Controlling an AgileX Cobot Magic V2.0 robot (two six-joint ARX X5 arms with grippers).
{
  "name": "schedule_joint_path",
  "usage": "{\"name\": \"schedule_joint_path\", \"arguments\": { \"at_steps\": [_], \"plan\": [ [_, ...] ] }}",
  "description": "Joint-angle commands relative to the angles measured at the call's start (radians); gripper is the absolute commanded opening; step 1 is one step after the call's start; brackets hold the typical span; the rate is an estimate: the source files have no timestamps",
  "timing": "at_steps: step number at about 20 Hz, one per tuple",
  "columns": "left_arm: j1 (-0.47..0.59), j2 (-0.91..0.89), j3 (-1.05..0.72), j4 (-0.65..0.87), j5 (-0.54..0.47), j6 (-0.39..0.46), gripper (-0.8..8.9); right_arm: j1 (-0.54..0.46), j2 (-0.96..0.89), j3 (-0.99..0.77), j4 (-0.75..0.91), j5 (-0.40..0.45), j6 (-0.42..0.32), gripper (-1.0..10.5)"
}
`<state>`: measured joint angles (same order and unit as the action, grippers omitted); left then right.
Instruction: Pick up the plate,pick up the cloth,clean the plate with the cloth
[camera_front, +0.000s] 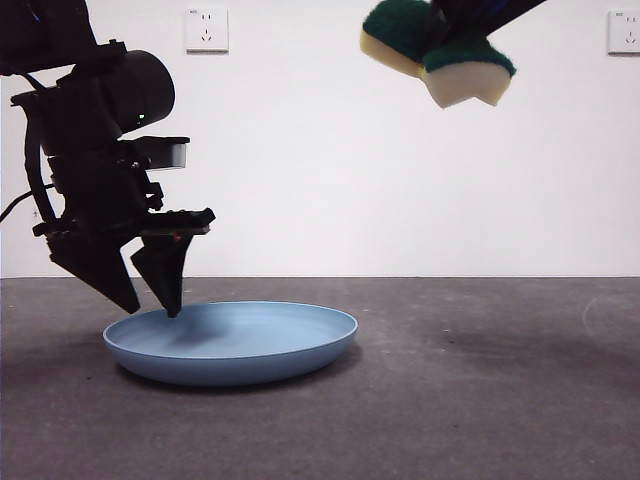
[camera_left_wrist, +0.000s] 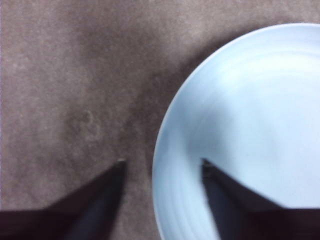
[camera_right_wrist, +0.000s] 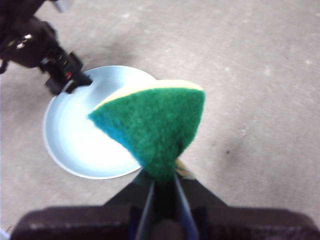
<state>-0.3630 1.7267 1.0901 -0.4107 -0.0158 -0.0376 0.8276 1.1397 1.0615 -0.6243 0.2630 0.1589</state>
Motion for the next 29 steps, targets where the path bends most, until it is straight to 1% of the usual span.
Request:
{"name": "schedule_joint_path", "arguments": {
  "at_steps": [1,3,4,7,8,9,10,11,13,14,19,21,22,23,24,26,27,29],
  "plan": [
    [0.0,-0.008,-0.002,-0.01,0.0,-0.016,4.78,-0.036,0.02,-0.008,0.005,0.005,0.014,-0.2],
    [-0.011,-0.047,-0.002,-0.013,0.006,-0.035,4.71,-0.088,0.051,-0.008,0.005,0.002,0.028,-0.2],
    [-0.016,-0.083,-0.002,-0.013,0.023,-0.046,4.71,-0.113,0.079,-0.008,0.006,-0.002,0.028,-0.2],
    [-0.042,-0.214,-0.002,-0.004,0.023,-0.068,4.71,-0.172,0.185,-0.008,0.027,-0.004,0.028,-0.2],
    [-0.051,-0.264,-0.002,-0.002,0.016,-0.068,4.71,-0.19,0.23,-0.008,0.045,-0.02,0.027,-0.2],
    [-0.061,-0.32,-0.002,-0.004,0.009,-0.068,4.7,-0.21,0.283,-0.008,0.072,-0.064,0.027,-0.2],
    [-0.071,-0.364,-0.002,-0.01,-0.012,-0.069,4.71,-0.228,0.325,-0.008,0.092,-0.106,0.027,-0.2],
    [-0.082,-0.412,-0.002,-0.023,-0.053,-0.068,4.71,-0.247,0.373,-0.008,0.11,-0.132,0.028,-0.2],
    [-0.102,-0.501,-0.003,-0.058,-0.145,-0.067,4.7,-0.275,0.463,-0.008,0.123,-0.132,0.032,-0.2],
    [-0.11,-0.542,-0.003,-0.08,-0.167,-0.065,4.7,-0.287,0.505,-0.008,0.123,-0.133,0.035,-0.2],
    [-0.138,-0.695,-0.004,-0.213,-0.167,-0.055,4.7,-0.322,0.634,-0.008,0.123,-0.135,0.034,-0.2],
    [-0.142,-0.725,-0.004,-0.278,-0.167,-0.048,4.7,-0.33,0.642,-0.008,0.124,-0.161,0.032,-0.2],
    [-0.142,-0.735,-0.004,-0.298,-0.168,-0.041,4.7,-0.331,0.642,-0.008,0.125,-0.164,0.031,0.3],
    [-0.142,-0.743,-0.004,-0.309,-0.167,-0.04,4.7,-0.331,0.642,-0.008,0.124,-0.164,0.031,1.2],
    [-0.142,-0.749,-0.004,-0.312,-0.167,-0.04,4.7,-0.334,0.642,-0.008,0.123,-0.164,0.031,2.5],
    [-0.142,-0.751,-0.004,-0.312,-0.167,-0.04,4.7,-0.338,0.642,-0.008,0.123,-0.167,0.031,5.7],
    [-0.142,-0.751,-0.004,-0.312,-0.167,-0.04,4.7,-0.338,0.642,-0.008,0.123,-0.168,0.031,6.5],
    [-0.142,-0.751,-0.004,-0.312,-0.166,-0.04,4.7,-0.338,0.642,-0.008,0.123,-0.167,0.031,6.6]
  ]
}}
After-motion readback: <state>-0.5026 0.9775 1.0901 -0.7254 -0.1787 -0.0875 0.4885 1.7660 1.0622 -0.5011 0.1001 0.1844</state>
